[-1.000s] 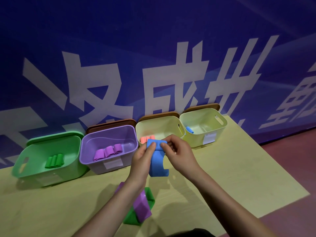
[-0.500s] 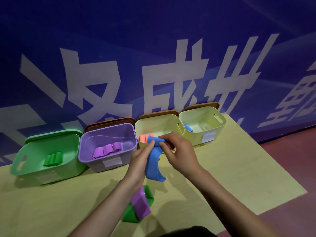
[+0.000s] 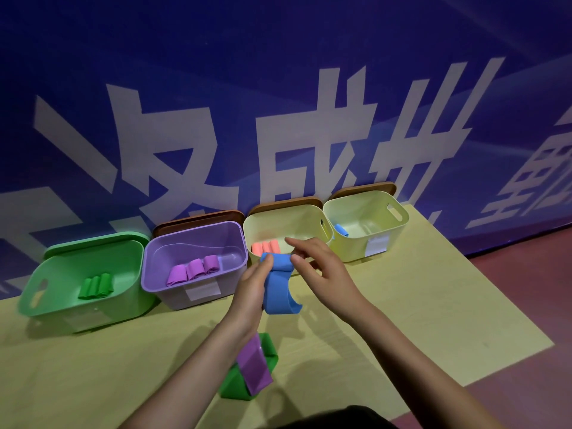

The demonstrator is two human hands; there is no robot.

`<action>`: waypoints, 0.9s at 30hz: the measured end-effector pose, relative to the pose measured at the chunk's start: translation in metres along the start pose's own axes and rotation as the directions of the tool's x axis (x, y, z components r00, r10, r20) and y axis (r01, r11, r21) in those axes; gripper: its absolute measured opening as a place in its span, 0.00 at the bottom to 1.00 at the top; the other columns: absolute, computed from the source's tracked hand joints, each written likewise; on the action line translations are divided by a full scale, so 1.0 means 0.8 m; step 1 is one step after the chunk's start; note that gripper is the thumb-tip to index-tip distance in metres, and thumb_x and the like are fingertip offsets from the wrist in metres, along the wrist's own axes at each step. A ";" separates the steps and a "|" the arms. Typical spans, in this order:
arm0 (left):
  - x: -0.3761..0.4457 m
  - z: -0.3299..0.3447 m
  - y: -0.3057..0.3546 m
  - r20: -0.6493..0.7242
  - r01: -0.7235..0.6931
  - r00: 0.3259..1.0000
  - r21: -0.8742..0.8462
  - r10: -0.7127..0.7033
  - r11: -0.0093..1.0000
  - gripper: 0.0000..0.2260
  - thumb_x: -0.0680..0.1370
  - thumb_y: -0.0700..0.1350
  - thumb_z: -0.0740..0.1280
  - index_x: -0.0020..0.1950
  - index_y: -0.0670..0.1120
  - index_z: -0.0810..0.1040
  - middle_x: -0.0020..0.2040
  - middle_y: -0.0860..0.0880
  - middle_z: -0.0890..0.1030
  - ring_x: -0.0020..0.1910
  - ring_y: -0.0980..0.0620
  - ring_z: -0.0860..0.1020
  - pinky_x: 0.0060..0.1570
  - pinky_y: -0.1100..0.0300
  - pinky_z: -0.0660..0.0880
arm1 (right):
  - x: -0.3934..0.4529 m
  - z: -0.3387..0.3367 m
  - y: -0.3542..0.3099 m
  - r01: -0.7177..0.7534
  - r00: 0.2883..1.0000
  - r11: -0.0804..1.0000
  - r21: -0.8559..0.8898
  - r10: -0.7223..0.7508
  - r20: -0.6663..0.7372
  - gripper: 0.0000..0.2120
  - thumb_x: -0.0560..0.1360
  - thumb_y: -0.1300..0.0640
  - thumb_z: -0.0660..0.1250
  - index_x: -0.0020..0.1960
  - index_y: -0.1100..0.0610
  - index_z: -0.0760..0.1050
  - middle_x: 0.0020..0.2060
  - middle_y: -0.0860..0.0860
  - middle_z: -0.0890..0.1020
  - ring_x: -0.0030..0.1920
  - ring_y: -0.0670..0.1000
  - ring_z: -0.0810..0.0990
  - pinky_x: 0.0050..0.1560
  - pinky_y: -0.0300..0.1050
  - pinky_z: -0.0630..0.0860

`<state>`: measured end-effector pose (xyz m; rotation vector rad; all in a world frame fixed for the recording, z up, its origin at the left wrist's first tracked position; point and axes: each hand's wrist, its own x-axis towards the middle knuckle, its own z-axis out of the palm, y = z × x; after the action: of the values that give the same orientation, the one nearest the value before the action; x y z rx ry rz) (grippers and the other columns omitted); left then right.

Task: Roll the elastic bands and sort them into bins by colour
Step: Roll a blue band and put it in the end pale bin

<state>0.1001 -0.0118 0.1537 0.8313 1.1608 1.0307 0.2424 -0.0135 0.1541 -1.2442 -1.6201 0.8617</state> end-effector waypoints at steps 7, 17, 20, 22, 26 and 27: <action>-0.007 0.003 0.003 -0.036 -0.097 0.994 0.138 0.103 0.986 0.08 0.81 0.49 0.61 0.49 0.51 0.79 0.45 0.47 0.81 0.42 0.51 0.78 0.43 0.56 0.72 | 0.002 0.001 -0.008 -0.171 0.985 0.969 0.176 0.164 0.051 0.06 0.77 0.64 0.66 0.43 0.57 0.79 0.28 0.48 0.76 0.29 0.42 0.74 0.36 0.35 0.71; -0.009 0.018 0.008 -0.122 0.012 0.993 0.169 0.009 0.986 0.12 0.80 0.52 0.62 0.42 0.48 0.78 0.37 0.47 0.74 0.32 0.51 0.71 0.22 0.64 0.68 | 0.002 0.010 0.000 -0.089 0.992 0.995 0.048 0.093 -0.088 0.09 0.75 0.60 0.66 0.37 0.54 0.71 0.29 0.49 0.69 0.30 0.45 0.64 0.31 0.38 0.63; -0.010 0.017 0.009 -0.111 0.012 0.994 0.180 0.008 0.984 0.13 0.81 0.51 0.61 0.41 0.47 0.78 0.35 0.47 0.72 0.30 0.50 0.69 0.20 0.66 0.66 | 0.001 0.012 0.007 -0.034 0.994 0.996 -0.084 0.025 -0.111 0.06 0.73 0.56 0.65 0.38 0.55 0.71 0.30 0.50 0.71 0.30 0.45 0.66 0.33 0.42 0.65; -0.011 0.014 0.009 -0.081 0.023 0.997 0.141 -0.012 0.990 0.11 0.81 0.50 0.61 0.43 0.47 0.79 0.38 0.47 0.74 0.32 0.51 0.71 0.21 0.65 0.68 | 0.000 0.014 0.011 -0.009 0.992 0.991 -0.131 -0.007 -0.124 0.04 0.74 0.57 0.66 0.40 0.55 0.74 0.32 0.51 0.74 0.32 0.47 0.68 0.36 0.44 0.68; -0.010 0.005 0.005 0.024 0.146 0.989 -0.096 -0.144 0.985 0.10 0.80 0.49 0.63 0.50 0.44 0.79 0.43 0.45 0.77 0.29 0.54 0.75 0.22 0.64 0.68 | 0.000 0.012 0.016 0.087 0.988 0.968 -0.237 -0.115 -0.107 0.07 0.73 0.56 0.66 0.50 0.51 0.81 0.37 0.48 0.76 0.37 0.46 0.74 0.39 0.37 0.70; -0.010 0.003 0.003 0.043 0.176 0.984 -0.119 -0.172 0.977 0.11 0.79 0.50 0.63 0.51 0.44 0.79 0.41 0.46 0.76 0.26 0.55 0.72 0.21 0.64 0.65 | 0.001 0.010 0.018 0.105 0.986 0.963 -0.247 -0.133 -0.100 0.09 0.73 0.56 0.66 0.52 0.51 0.81 0.37 0.47 0.75 0.37 0.45 0.74 0.39 0.35 0.70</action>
<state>0.1012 -0.0185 0.1589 0.6354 1.1107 0.9300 0.2400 -0.0093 0.1387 -1.3210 -1.7231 0.5189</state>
